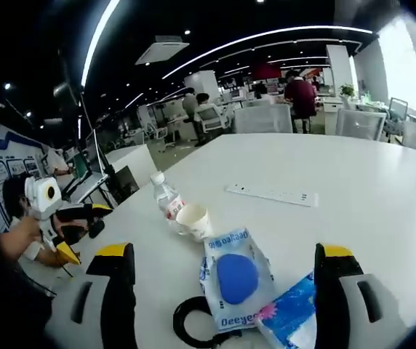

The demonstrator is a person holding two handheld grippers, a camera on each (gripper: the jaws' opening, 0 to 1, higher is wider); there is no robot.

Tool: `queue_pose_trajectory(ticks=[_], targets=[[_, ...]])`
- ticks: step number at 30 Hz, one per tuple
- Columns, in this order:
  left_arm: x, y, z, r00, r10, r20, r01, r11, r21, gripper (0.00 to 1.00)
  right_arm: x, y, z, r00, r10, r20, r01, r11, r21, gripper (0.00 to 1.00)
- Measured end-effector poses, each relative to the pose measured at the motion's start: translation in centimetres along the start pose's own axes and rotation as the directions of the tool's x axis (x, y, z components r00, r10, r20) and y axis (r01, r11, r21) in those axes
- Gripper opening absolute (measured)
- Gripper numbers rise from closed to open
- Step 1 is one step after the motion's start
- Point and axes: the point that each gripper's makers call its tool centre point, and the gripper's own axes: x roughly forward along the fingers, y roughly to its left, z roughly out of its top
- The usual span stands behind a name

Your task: Arrange the tabletop items into an orderly group along one side of the table until the central work area is clear of visible clutter.

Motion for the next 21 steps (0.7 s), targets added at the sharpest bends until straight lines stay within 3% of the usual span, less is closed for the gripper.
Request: queue_pose_trajectory(ticks=[9, 21], targets=[[0.1, -1.1, -0.5, 0.999, -0.014, -0.051, 0.014, 1.0, -0.014, 1.0, -4.5, -2.4, -3.5, 0.996, -0.075, -0.047, 0.074, 0.997, -0.011, 1.0], [0.0, -1.6, -0.5, 0.998, 0.002, -0.059, -0.002, 1.0, -0.004, 0.98, -8.3, -3.6, -5.8, 0.994, -0.097, -0.052, 0.095, 0.995, -0.037, 1.0]])
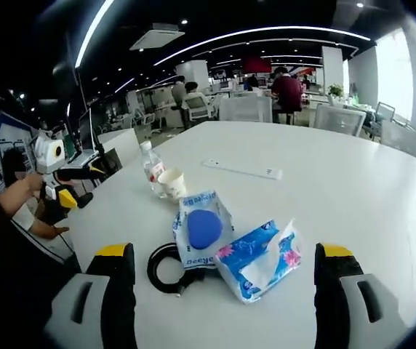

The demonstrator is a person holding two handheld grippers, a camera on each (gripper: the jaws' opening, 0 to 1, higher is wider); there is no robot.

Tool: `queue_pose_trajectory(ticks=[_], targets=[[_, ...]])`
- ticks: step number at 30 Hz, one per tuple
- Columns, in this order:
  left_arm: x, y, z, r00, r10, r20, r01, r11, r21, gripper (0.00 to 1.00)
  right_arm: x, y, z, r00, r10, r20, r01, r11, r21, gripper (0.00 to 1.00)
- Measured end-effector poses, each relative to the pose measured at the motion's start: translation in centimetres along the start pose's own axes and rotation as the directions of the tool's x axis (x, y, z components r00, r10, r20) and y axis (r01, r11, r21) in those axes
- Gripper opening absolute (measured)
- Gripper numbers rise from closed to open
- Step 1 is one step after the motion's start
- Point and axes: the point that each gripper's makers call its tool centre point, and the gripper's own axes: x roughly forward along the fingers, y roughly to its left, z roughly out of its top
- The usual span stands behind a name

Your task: Arrange the tabletop items into an orderly group along one side of the table until the central work area is clear of visible clutter.

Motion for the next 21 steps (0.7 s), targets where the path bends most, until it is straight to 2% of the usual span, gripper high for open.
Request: queue_pose_trajectory(ticks=[9, 21], targets=[[-0.2, -0.6, -0.3, 1.0, 0.014, -0.015, -0.014, 1.0, -0.002, 0.97, -1.3, -0.5, -1.2, 1.0, -0.006, -0.013, 0.006, 1.0, 0.003, 1.0], [0.3, -1.9, 0.1, 0.999, 0.03, -0.015, -0.03, 0.999, 0.01, 0.91, -1.8, -1.2, -0.6, 1.0, 0.018, -0.008, -0.018, 1.0, -0.015, 1.0]])
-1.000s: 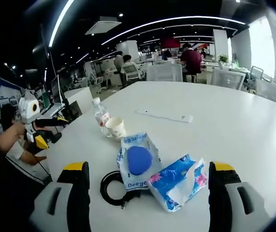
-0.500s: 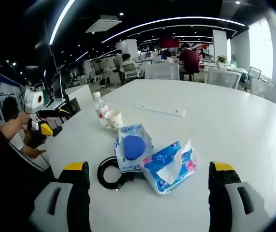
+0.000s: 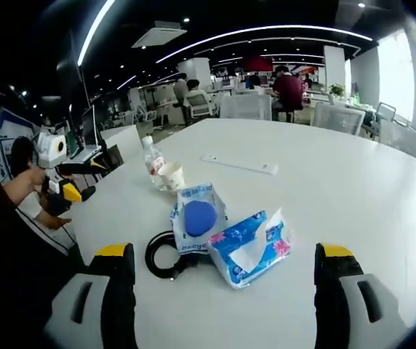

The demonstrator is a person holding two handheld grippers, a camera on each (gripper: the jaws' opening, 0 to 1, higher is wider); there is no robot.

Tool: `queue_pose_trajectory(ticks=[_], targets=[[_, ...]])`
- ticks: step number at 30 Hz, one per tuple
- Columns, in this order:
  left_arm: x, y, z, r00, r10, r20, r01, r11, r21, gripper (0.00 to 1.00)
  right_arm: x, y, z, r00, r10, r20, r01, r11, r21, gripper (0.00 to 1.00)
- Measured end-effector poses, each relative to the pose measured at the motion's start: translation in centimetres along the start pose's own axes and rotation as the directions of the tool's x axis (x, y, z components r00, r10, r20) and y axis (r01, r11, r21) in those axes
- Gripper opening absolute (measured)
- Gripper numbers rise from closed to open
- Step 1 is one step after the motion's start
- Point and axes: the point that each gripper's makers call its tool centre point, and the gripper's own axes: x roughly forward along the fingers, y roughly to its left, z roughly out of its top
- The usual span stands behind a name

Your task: Arrange the tabletop items into an orderly group along one side of the table until the central work area is clear of visible clutter.

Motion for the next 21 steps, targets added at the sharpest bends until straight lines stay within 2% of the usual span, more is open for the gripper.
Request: queue_pose_trajectory(ticks=[3, 8, 15, 21], targets=[[0.4, -0.7, 0.4, 1.0, 0.001, 0.006, -0.001, 1.0, 0.0, 0.87, 0.2, -0.2, 0.2, 1.0, 0.017, 0.008, -0.017, 1.0, 0.007, 1.0], [1.3, -1.4, 0.1, 1.0, -0.006, -0.004, 0.006, 1.0, 0.0, 0.87, 0.7, -0.7, 0.7, 0.999, 0.042, 0.016, -0.042, 0.999, -0.019, 1.0], [2.5, -3.6, 0.7, 1.0, -0.009, -0.01, 0.009, 1.0, -0.007, 0.84, 1.5, -2.0, 1.0, 0.997, 0.075, -0.013, -0.075, 0.995, -0.069, 0.99], [3.1, -4.4, 1.1, 1.0, 0.005, -0.011, -0.005, 1.0, -0.022, 0.8, 2.3, -3.5, 0.8, 0.994, 0.1, -0.049, -0.105, 0.988, -0.115, 0.95]])
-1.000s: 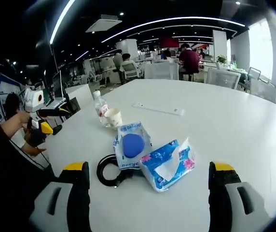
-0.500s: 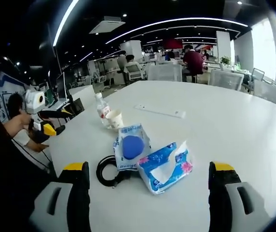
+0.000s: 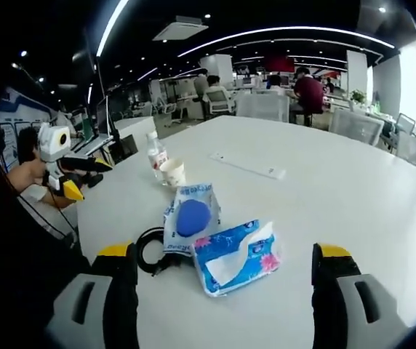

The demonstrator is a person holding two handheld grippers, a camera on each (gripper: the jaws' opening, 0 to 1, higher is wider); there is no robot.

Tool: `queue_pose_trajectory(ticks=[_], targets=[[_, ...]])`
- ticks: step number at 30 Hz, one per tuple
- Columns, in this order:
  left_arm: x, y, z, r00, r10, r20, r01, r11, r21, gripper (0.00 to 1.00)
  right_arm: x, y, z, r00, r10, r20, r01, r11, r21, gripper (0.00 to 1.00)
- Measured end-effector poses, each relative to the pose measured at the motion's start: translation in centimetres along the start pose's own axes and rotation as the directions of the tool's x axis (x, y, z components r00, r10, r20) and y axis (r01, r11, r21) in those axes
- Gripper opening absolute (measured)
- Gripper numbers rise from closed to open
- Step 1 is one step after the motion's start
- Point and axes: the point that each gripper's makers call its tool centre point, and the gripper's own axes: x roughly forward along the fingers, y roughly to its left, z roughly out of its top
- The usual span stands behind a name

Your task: Arrange the tabletop items into an orderly group along one side of the table until the central work area is clear of visible clutter.

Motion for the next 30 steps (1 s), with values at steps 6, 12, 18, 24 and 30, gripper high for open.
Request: queue_pose_trajectory(ticks=[6, 12, 18, 24, 30], targets=[[0.7, -1.1, -0.3, 1.0, 0.003, -0.029, -0.002, 0.999, 0.054, 0.75, 1.2, -1.1, -0.8, 0.998, 0.041, -0.052, -0.044, 0.998, -0.047, 0.9], [1.6, -2.4, -0.2, 1.0, -0.014, -0.022, 0.015, 0.998, 0.053, 0.72, 2.5, -2.7, -1.7, 0.994, 0.061, -0.094, -0.066, 0.996, -0.053, 0.85], [2.5, -3.3, 0.5, 0.998, -0.06, -0.001, 0.06, 0.996, 0.062, 0.63, 3.9, -3.9, -3.5, 0.986, 0.075, -0.151, -0.093, 0.989, -0.115, 0.75], [3.6, -4.8, 1.1, 0.993, -0.121, -0.003, 0.12, 0.985, 0.125, 0.57, 5.3, -5.1, -5.4, 0.977, 0.079, -0.198, -0.108, 0.985, -0.136, 0.7], [4.9, -5.9, 0.9, 0.986, -0.168, -0.022, 0.169, 0.974, 0.149, 0.52, 6.4, -6.6, -5.7, 0.978, 0.073, -0.196, -0.101, 0.985, -0.138, 0.61]])
